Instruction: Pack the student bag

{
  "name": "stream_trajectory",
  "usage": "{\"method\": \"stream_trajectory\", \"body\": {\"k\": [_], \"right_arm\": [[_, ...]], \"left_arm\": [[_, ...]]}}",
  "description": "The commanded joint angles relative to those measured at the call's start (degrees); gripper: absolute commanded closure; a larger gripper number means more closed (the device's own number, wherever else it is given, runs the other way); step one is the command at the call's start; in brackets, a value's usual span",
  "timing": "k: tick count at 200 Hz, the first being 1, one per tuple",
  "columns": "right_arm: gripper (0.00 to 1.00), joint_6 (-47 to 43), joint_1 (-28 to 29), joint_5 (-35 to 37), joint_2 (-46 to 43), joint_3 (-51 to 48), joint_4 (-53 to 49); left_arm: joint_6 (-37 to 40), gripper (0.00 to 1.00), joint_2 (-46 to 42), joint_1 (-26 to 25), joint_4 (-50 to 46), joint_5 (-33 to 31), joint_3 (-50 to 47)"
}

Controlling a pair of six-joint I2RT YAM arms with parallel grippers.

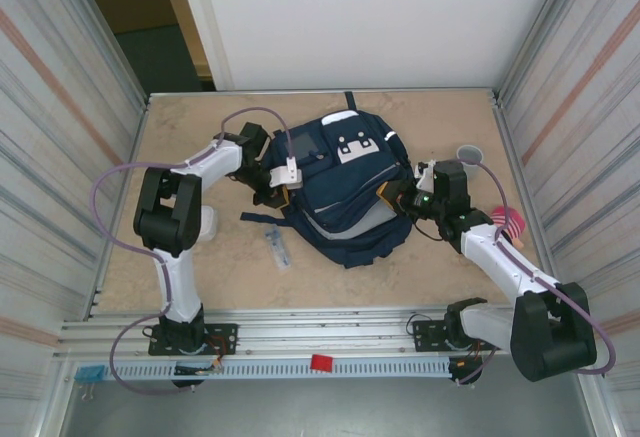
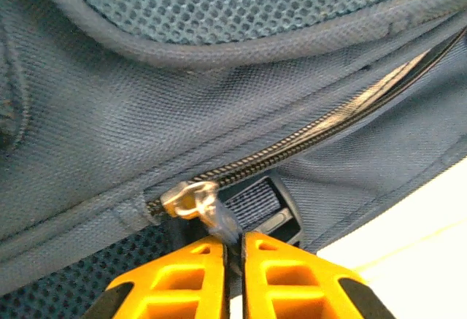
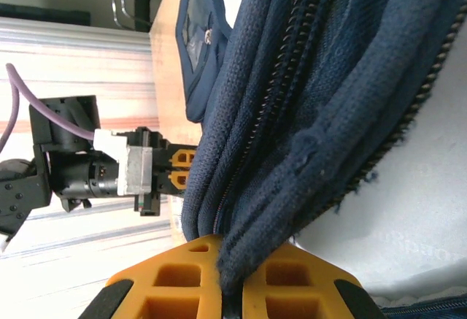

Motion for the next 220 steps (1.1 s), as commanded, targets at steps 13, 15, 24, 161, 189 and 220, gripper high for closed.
{"method": "stream_trajectory", "body": {"k": [13, 15, 24, 161, 189, 220], "right_arm": [[0.95, -1.2, 0.9, -0.2, -0.1, 1.6, 2.1], [0.95, -1.2, 0.9, -0.2, -0.1, 1.6, 2.1], [0.96, -1.2, 1.0, -0.2, -0.1, 1.6, 2.1], [0.57, 4.0, 4.6, -0.2, -1.1, -4.6, 6.9], [0.52, 9.2, 9.7, 3.5, -1.3, -9.9, 13.0], [0.65, 10.7, 13.4, 7.1, 1.3, -10.9, 18.4]], "left_arm": [[-4.2, 0.8, -2.1, 0.1, 1.0, 3.4, 0.7], [-4.3, 0.78, -2.1, 0.1, 1.1, 3.6, 0.7], [-4.6, 0.74, -2.2, 0.1, 1.1, 4.7, 0.6], [-16.2, 1.0, -6.8, -0.6, 5.0, 4.0, -5.6], [-18.8, 1.0, -7.9, -0.7, 8.1, 7.1, -9.2], [-19.7, 1.0, -8.2, -1.8, 8.7, 7.5, -10.6]]}}
